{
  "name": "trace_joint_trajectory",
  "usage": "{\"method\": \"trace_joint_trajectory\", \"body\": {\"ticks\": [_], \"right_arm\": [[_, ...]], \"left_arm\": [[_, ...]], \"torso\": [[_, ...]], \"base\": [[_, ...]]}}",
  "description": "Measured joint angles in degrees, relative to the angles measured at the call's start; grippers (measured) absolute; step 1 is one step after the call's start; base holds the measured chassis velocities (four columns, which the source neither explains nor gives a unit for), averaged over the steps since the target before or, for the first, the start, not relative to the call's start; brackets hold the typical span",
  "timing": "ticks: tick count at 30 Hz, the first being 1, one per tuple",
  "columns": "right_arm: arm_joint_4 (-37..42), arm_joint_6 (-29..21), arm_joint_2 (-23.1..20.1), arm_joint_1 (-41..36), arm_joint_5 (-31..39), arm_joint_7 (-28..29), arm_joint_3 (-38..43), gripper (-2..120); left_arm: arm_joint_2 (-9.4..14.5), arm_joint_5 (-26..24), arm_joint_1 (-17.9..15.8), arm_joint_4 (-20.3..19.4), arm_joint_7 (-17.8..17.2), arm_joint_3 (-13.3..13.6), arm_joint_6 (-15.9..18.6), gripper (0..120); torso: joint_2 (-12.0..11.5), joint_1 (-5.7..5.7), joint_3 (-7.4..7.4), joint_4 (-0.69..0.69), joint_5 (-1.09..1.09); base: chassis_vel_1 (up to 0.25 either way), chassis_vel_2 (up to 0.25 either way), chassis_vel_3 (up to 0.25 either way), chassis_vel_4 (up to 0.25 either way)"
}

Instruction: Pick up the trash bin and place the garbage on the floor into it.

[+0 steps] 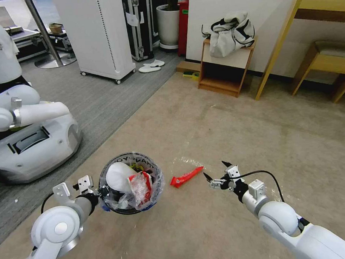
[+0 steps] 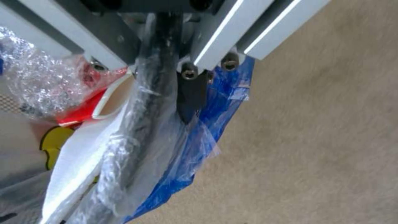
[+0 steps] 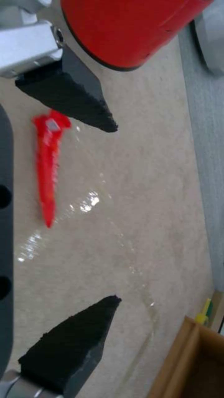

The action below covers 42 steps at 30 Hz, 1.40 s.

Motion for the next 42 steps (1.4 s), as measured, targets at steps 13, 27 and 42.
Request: {"method": "trace_joint_trajectory", "body": {"ticks": [13, 27, 42], "right_arm": [[-3.03, 0.64, -6.49, 9.45, 1.02, -2.36, -5.64, 100], [-9.33, -3.01, -11.88, 23.64, 3.75, -7.82, -14.36, 100], [-11.26, -4.05, -6.35, 24.68, 4.54, -5.92, -17.55, 100]], "left_arm": [[2.61, -2.95, -1.85, 2.54, -0.57, -0.06, -0.27, 0], [2.67, -4.00, -5.11, 5.46, -1.85, 0.60, 0.72, 0], [1.96, -3.19, -3.97, 4.57, -1.50, -0.45, 0.62, 0]], "torso": [[0.00, 0.00, -0.04, 0.00, 0.00], [0.00, 0.00, -0.02, -0.02, 0.01], [0.00, 0.00, -0.03, 0.00, 0.01]], "base": [[-0.045, 0.037, 0.037, -0.034], [0.000, 0.000, 0.000, 0.000], [0.000, 0.000, 0.000, 0.000]]}}
